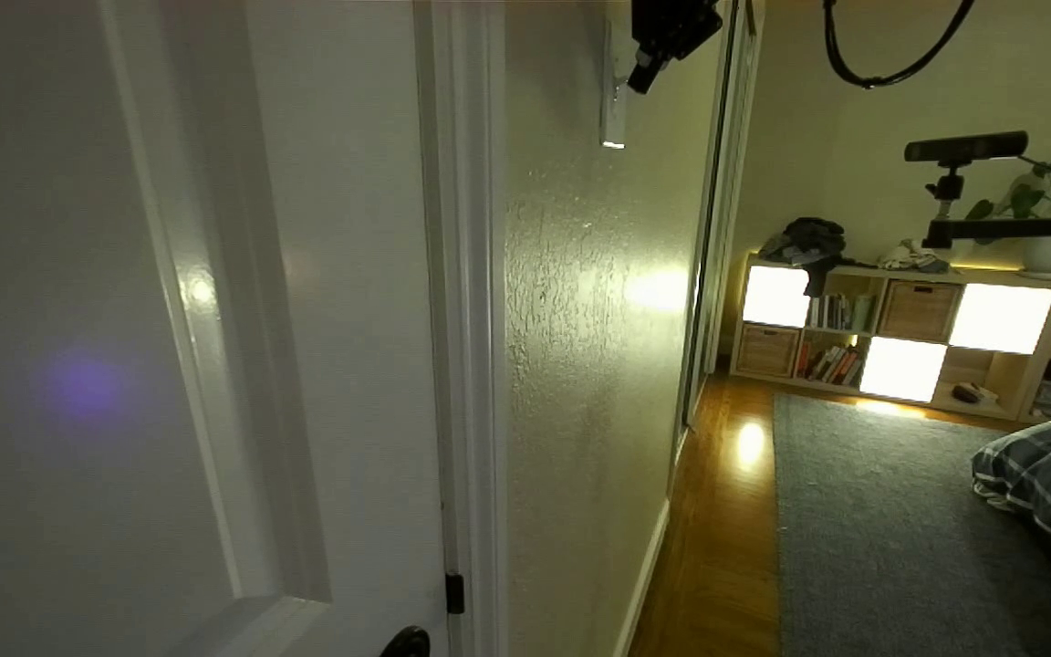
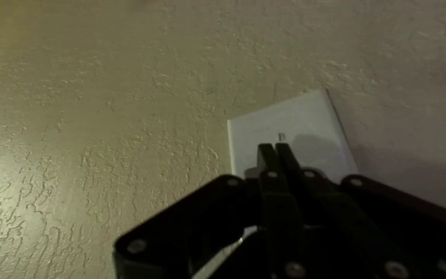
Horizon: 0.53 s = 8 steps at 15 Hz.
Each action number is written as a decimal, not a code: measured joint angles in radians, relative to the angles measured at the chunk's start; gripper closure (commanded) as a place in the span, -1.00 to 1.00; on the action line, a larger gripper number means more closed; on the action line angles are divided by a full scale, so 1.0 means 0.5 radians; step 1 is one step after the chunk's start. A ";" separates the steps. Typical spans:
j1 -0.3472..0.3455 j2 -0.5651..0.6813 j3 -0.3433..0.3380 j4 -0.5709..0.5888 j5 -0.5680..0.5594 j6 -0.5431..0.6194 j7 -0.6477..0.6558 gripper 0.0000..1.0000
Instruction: Switch off the light
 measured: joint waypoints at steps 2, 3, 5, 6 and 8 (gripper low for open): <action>0.000 -0.022 0.000 0.000 0.001 -0.023 0.010 0.88; 0.000 -0.036 0.001 0.000 0.001 -0.028 0.014 0.88; 0.001 -0.065 0.003 0.000 0.001 -0.039 0.022 0.88; 0.001 -0.075 0.004 0.000 0.002 -0.039 0.024 0.88; 0.001 -0.094 0.007 0.000 0.003 -0.039 0.030 0.88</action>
